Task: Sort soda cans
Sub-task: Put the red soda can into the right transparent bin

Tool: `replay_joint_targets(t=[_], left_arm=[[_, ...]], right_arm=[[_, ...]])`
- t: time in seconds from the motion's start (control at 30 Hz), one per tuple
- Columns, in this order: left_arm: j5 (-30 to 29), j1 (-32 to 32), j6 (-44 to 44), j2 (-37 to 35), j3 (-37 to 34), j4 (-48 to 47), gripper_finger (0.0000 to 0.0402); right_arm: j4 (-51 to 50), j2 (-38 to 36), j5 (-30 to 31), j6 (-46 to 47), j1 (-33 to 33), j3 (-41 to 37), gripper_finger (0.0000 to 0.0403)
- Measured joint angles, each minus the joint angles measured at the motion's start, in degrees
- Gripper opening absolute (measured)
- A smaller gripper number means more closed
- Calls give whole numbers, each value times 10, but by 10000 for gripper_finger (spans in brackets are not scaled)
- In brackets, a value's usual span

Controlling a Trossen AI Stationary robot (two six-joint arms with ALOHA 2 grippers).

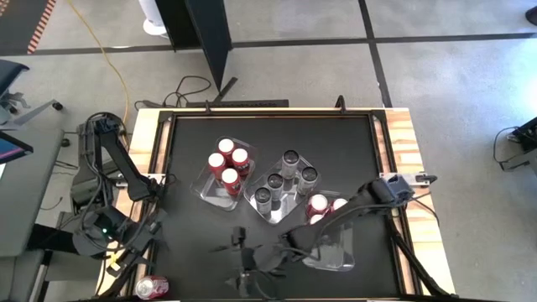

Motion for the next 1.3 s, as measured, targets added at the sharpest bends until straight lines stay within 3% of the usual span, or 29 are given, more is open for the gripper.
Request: replay_joint_targets(t=[0.4, 0.5, 0.77, 0.87, 1.13, 1.3], left_arm=[[1, 0, -10, 0, 0, -10, 208], [1, 0, -10, 0, 0, -12, 208], [2, 0, -15, 0, -1, -24, 208], [5, -1, -37, 6, -1, -40, 208], [155, -12, -129, 89, -27, -38, 208], [219, -13, -147, 156, -28, -16, 209]], right_arm=[[-22, 203, -66, -53, -26, 264, 384], [5, 220, -84, -54, -33, 261, 386], [-22, 216, -85, -53, -40, 262, 390], [-77, 199, -85, -75, -35, 262, 389], [-308, 98, -74, -99, -20, 262, 388], [-360, 45, -36, -139, -9, 262, 388]])
